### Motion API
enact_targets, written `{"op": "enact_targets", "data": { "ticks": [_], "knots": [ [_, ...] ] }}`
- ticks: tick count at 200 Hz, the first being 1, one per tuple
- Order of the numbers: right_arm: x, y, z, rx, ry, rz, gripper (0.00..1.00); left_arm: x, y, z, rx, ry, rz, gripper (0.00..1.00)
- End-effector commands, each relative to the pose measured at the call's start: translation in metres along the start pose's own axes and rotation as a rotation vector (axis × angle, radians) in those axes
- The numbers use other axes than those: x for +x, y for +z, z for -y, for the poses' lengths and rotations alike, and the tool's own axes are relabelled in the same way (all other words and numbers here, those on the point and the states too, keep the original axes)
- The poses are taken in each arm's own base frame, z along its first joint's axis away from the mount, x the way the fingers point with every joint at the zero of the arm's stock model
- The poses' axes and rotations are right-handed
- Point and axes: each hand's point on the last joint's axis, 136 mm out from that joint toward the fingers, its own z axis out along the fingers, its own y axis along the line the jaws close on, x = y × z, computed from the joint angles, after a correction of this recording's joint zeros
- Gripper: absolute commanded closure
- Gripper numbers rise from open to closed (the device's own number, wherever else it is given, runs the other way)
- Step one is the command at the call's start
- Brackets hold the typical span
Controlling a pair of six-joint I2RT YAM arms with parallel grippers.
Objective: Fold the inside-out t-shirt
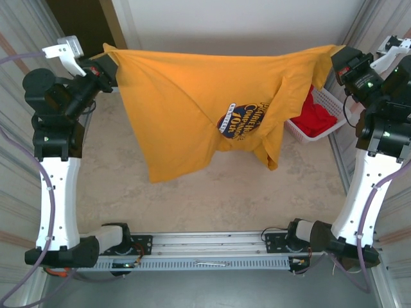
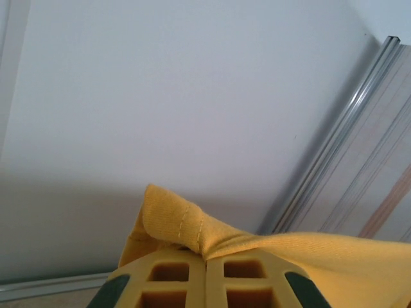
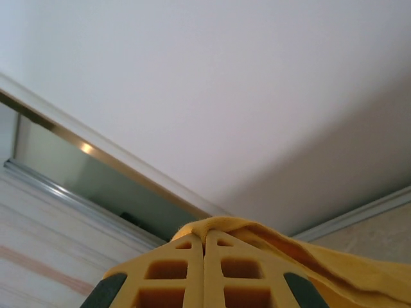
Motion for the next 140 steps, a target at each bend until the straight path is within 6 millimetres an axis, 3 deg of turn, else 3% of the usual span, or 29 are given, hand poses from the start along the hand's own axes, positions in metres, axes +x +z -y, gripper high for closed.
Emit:
{"op": "enact_targets", "data": {
  "ticks": [1, 31, 53, 77, 108, 124, 140],
  "knots": [
    [-0.009, -0.026, -0.036, -0.076, -0.031, 0.060, 1.00, -0.031, -0.018, 0.011, -0.017, -0.002, 0.099, 1.00],
    [-0.018, -0.047, -0.058, -0.104, -0.064, 0.112, 1.00, -0.047, -0.039, 0.022, -0.035, 0.028, 0.170, 1.00],
    [-0.020, -0.033, -0.043, -0.084, -0.037, 0.087, 1.00, -0.034, -0.030, 0.002, -0.107, 0.029, 0.121, 1.00],
    [-0.018, 0.002, 0.004, -0.021, 0.024, 0.032, 1.00, 0.001, 0.003, -0.044, -0.187, -0.025, 0.004, 1.00],
    [-0.008, 0.066, 0.069, 0.088, 0.049, -0.063, 1.00, 0.034, 0.061, -0.106, -0.248, -0.102, -0.097, 1.00],
    [-0.005, 0.104, 0.088, 0.107, 0.050, -0.098, 1.00, 0.045, 0.099, -0.140, -0.273, -0.125, -0.137, 1.00],
    [-0.008, 0.140, 0.090, 0.092, 0.036, -0.121, 1.00, 0.048, 0.135, -0.169, -0.289, -0.167, -0.170, 1.00]
  ]
}}
